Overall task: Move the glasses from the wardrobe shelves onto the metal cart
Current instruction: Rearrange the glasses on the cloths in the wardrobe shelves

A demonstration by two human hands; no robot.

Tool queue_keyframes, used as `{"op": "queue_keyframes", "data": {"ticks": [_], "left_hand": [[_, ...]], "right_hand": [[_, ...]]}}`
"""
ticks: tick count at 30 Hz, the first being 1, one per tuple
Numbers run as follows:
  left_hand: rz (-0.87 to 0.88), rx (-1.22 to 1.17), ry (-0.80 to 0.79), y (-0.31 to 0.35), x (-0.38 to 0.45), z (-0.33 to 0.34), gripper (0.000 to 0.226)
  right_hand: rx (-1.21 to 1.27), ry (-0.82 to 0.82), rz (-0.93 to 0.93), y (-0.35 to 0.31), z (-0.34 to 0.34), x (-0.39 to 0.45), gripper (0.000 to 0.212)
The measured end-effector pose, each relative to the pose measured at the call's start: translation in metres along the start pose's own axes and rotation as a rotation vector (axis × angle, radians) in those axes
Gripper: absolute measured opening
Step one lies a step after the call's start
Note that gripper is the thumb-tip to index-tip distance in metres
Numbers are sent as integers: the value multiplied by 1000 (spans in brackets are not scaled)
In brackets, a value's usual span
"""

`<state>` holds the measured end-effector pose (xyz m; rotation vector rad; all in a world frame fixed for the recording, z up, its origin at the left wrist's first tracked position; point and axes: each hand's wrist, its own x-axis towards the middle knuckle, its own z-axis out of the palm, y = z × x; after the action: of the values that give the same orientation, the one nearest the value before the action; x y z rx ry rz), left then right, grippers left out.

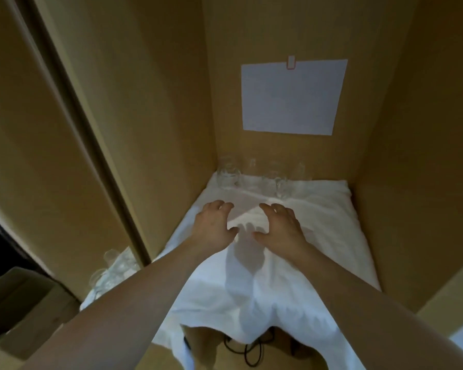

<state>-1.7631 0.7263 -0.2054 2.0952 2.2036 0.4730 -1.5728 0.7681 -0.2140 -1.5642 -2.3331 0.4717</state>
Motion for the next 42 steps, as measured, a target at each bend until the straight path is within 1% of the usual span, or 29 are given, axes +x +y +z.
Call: {"op": "queue_keyframes", "data": {"ticks": [5, 9, 13, 19, 24, 31, 37, 42], "left_hand": [[2, 30, -2, -29, -32, -12, 66], [46, 14, -7, -55, -62, -22, 63], [75, 7, -67, -92, -102, -25, 63], [74, 8, -92, -153, -157, -37, 61], [5, 9, -122, -209, -203, -52, 63], [-106, 36, -152, -287, -249, -67, 64], [-242, 9, -184, -345, -270, -67, 63], [-356, -13, -191, -394, -266, -65, 64]], "right_hand": [[-27, -12, 9, -30, 16, -21, 81], [-16, -3, 37, -64, 34, -37, 80], [-23, -28, 68, -106, 63, -62, 80], [-72, -81, 76, -170, 104, -102, 81], [-102, -96, 61, -226, 135, -125, 80], [-82, -181, 8, -297, 185, -139, 81], [-75, -280, -50, -337, 226, -126, 81], [-93, -344, -110, -361, 257, -95, 81]]}}
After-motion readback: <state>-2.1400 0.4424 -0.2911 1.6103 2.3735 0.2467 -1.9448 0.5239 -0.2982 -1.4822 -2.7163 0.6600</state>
